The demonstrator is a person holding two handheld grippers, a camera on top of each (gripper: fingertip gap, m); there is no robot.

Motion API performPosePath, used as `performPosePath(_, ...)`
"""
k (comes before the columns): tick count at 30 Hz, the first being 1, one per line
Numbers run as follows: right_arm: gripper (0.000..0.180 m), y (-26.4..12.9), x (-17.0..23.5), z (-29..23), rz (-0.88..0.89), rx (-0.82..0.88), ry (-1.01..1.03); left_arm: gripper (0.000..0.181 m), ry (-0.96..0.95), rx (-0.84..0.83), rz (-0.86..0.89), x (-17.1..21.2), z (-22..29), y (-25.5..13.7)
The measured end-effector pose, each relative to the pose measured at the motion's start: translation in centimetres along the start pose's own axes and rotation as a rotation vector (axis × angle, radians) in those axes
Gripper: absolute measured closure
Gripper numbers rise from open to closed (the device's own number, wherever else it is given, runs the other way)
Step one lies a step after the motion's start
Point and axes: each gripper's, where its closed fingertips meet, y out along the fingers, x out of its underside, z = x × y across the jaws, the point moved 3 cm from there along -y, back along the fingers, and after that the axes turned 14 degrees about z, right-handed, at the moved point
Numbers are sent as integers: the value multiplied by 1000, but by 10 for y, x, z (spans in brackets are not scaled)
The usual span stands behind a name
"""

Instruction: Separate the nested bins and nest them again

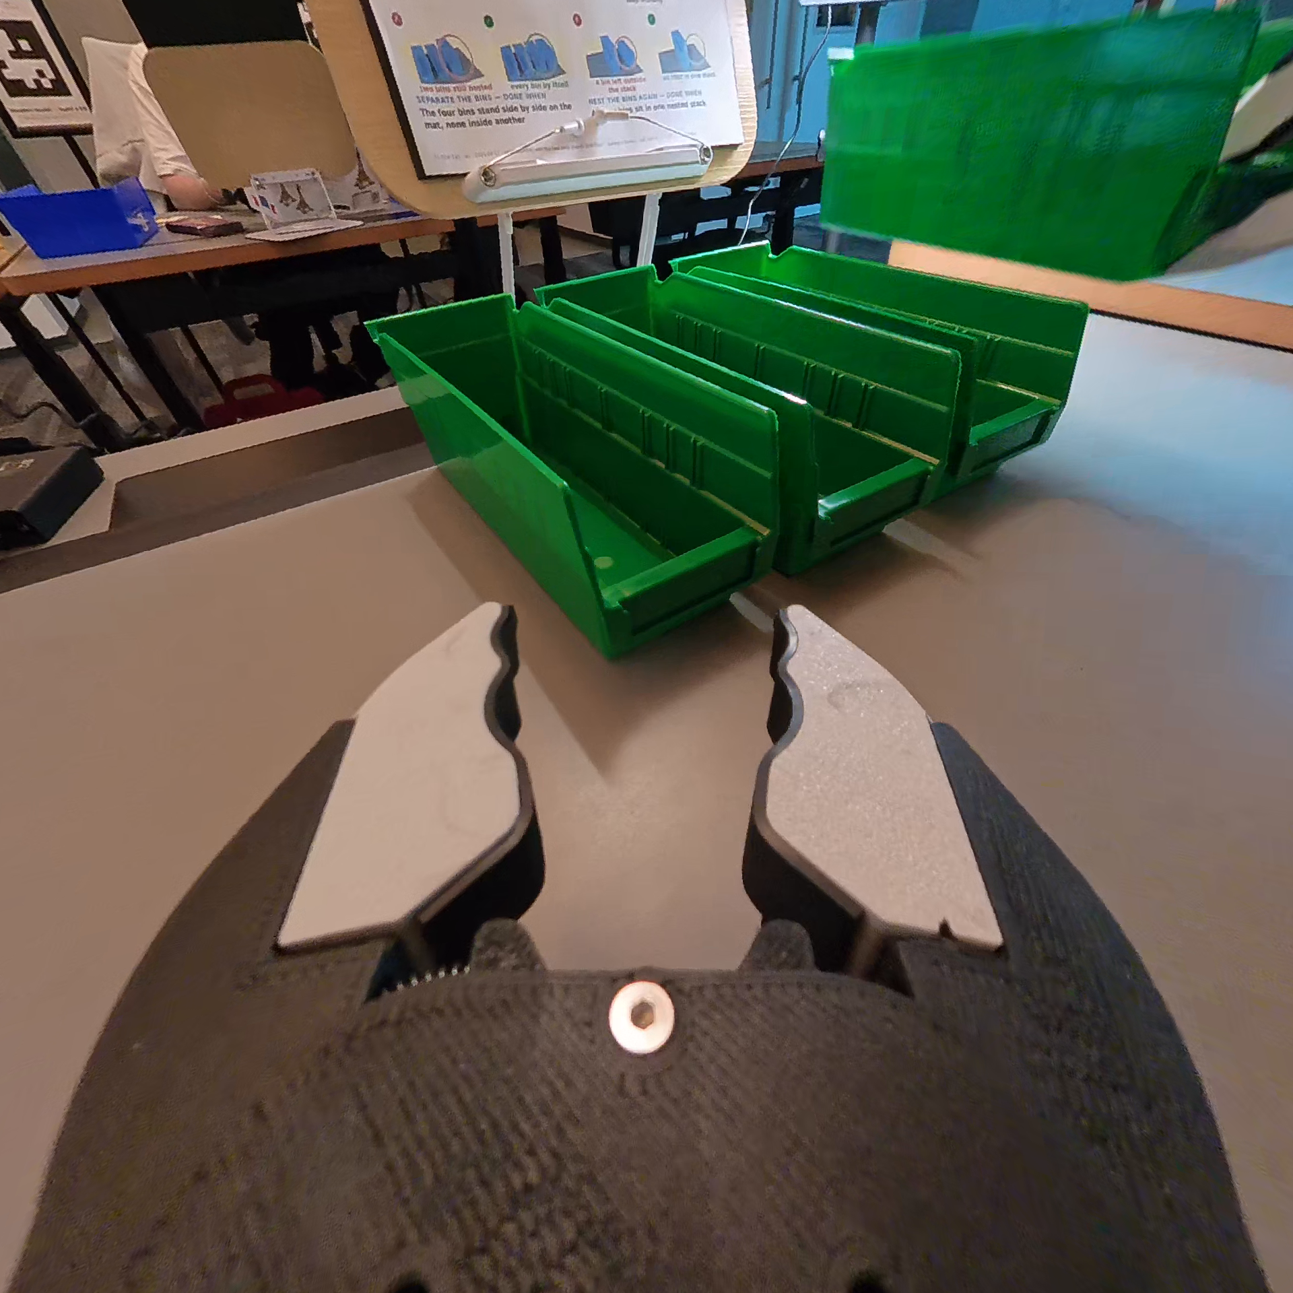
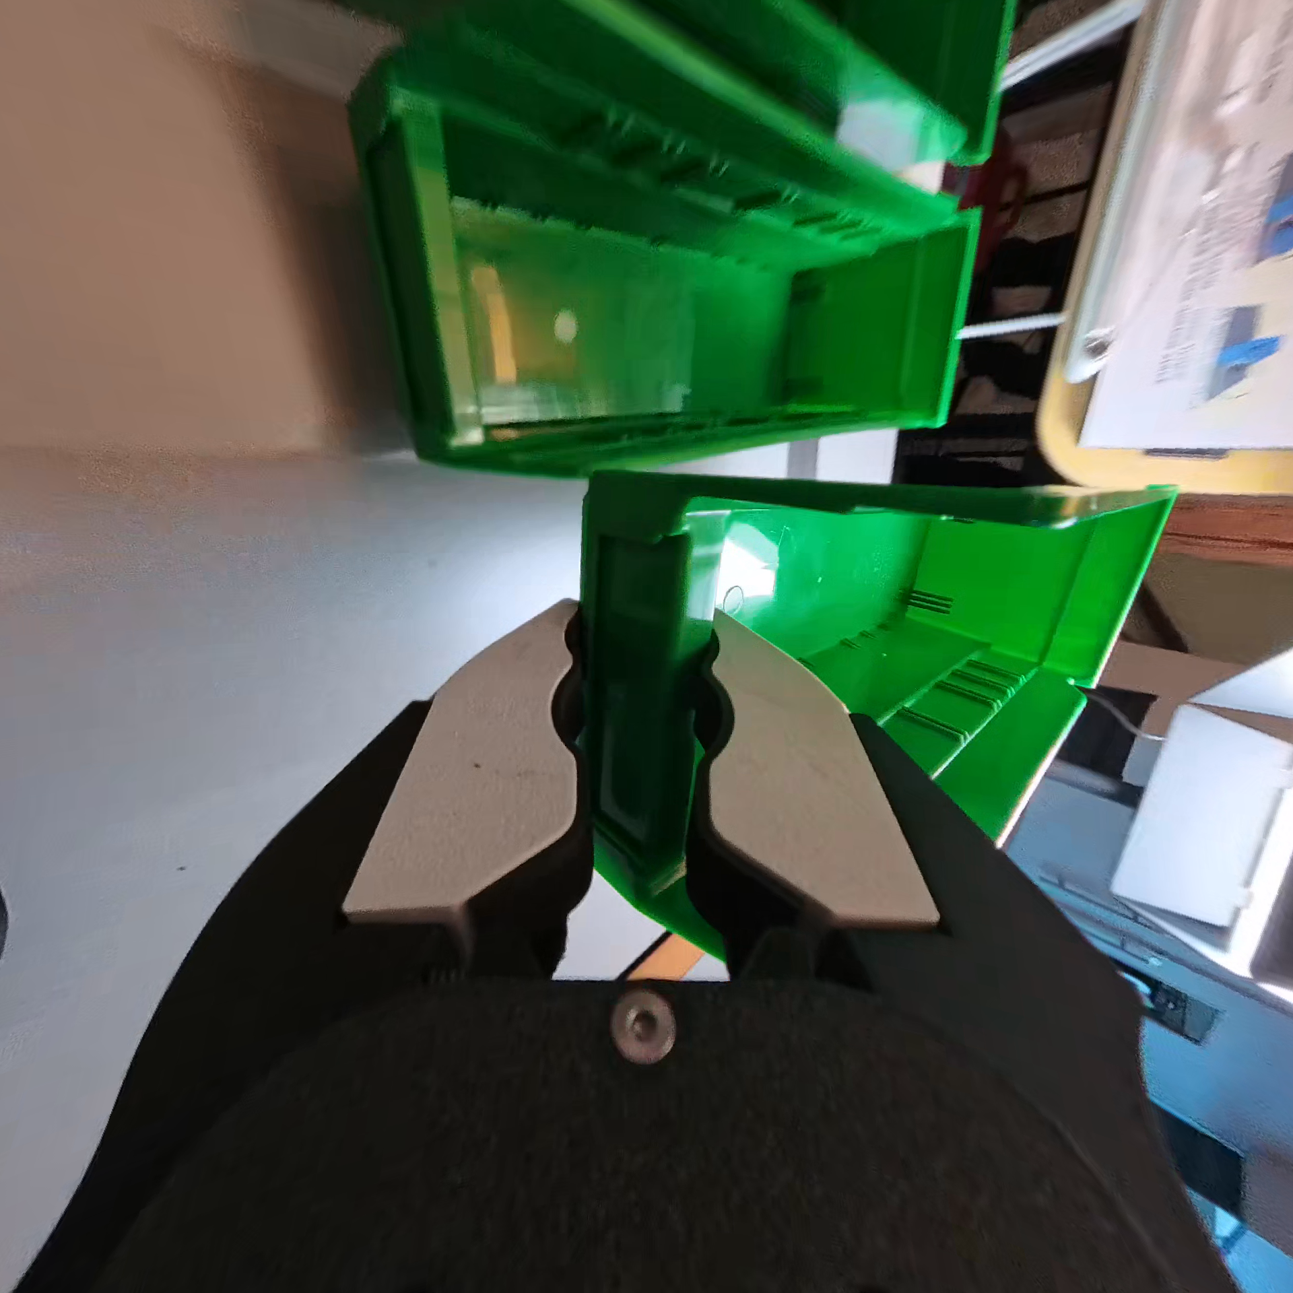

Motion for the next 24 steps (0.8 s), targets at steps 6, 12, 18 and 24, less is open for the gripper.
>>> performPosePath(6,152,-4,-49,27,58,4,-25,111,8,6,-4,1,0,0)
performPosePath(12,152,21,-75,22,55,-45,-31,111,14,11,-6,2,0,-1)
performPosePath(18,152,42,-81,6,50,-104,-48,112,14,14,-6,3,1,-2)
performPosePath(24,151,62,-77,-9,33,-128,-60,112,20,19,-7,3,2,-3)
